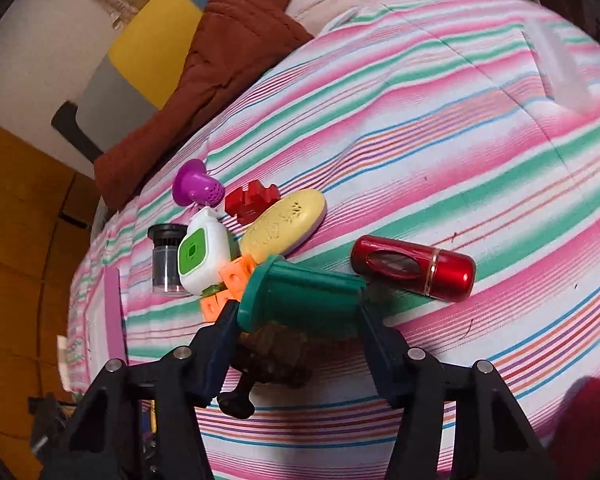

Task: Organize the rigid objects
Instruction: 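Grasp the yellow gear-printed piece with left gripper while right gripper grasps the brown fluted mold, then carry the yellow piece into the white tray and open left gripper while right holds the mold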

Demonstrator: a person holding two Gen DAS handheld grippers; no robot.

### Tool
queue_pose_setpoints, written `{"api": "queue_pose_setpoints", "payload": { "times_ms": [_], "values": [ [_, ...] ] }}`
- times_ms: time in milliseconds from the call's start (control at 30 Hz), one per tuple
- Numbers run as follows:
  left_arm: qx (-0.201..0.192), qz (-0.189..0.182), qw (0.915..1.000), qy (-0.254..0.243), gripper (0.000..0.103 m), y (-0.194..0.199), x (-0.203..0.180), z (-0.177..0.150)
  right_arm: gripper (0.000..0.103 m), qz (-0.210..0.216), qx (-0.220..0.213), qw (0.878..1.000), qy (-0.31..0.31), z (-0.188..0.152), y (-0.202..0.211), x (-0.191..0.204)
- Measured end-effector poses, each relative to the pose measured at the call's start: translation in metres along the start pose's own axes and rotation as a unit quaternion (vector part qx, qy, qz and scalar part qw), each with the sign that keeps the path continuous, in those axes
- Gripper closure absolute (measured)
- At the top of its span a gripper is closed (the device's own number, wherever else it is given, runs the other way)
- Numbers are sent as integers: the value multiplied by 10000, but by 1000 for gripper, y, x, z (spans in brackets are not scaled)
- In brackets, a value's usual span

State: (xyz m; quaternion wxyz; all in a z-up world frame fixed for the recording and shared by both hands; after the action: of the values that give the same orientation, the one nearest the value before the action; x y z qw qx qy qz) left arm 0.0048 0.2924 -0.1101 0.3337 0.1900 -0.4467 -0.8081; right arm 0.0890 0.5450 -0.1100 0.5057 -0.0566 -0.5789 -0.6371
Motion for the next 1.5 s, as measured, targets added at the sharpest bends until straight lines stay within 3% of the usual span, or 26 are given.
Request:
{"api": "queue_pose_setpoints", "payload": {
  "times_ms": [100, 167, 267, 400, 433, 467, 533, 667, 867, 1000, 1100, 1267, 1500],
  "values": [
    [22, -12, 10000, 62, 73, 0, 0, -1, 36, 67, 7, 10000, -3, 1, 4, 2],
    [19, -1, 10000, 66, 73, 0, 0, 0, 20, 294, 157, 9994, -48, -1, 2, 3],
    [16, 26, 10000, 26, 72, 1, -1, 0, 8, 466, 488, 9977, 116, -7, -6, 10],
    [-2, 54, 10000, 14, 72, 0, -1, 2, 6, 404, 724, 9955, 464, -14, -12, 19],
    [-22, 62, 10000, -8, 72, 0, -1, 2, 11, 292, 739, 9953, 558, -15, -13, 20],
    [-50, 62, 10000, -5, 72, 0, -1, 1, 30, 129, 720, 9950, 682, -15, -13, 21],
    [-121, 69, 9999, 2, 75, 0, 0, -1, 50, -69, 773, 9938, 796, -16, -15, 20],
    [-231, 168, 9996, -80, 77, 2, -2, -6, 52, -254, 897, 9885, 1191, -21, -18, 28],
    [-475, 30, 9988, 58, 77, 28, 5, -9, 54, -343, 820, 9881, 1253, -17, -19, 31],
    [-428, -64, 9980, 460, 77, 47, 29, -9, 56, -510, 765, 9841, 1520, -19, -19, 40],
    [-483, 6, 9957, 796, 77, 61, 62, -9, 57, -619, 741, 9806, 1704, -21, -22, 47],
    [-575, 447, 9874, 1404, 77, 83, 140, 1, 57, -783, 708, 9738, 2014, -26, -29, 58],
    [-247, 1312, 9739, 1835, 77, 49, 239, 25, 57, -909, 680, 9677, 2249, -30, -32, 65]
  ]
}}
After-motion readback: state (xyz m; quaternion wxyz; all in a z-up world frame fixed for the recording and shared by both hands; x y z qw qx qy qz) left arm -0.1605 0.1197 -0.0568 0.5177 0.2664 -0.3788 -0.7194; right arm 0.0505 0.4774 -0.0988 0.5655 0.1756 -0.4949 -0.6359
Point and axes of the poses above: each gripper's, at about its wrist camera, not at the fingertips, and y roughly against the way its jaws point, x to its left, z to its top, the point moved 1 cm from there along -y, roughly the way its jaws point, and after that the axes turned 12 degrees about z, right-handed, at the moved point
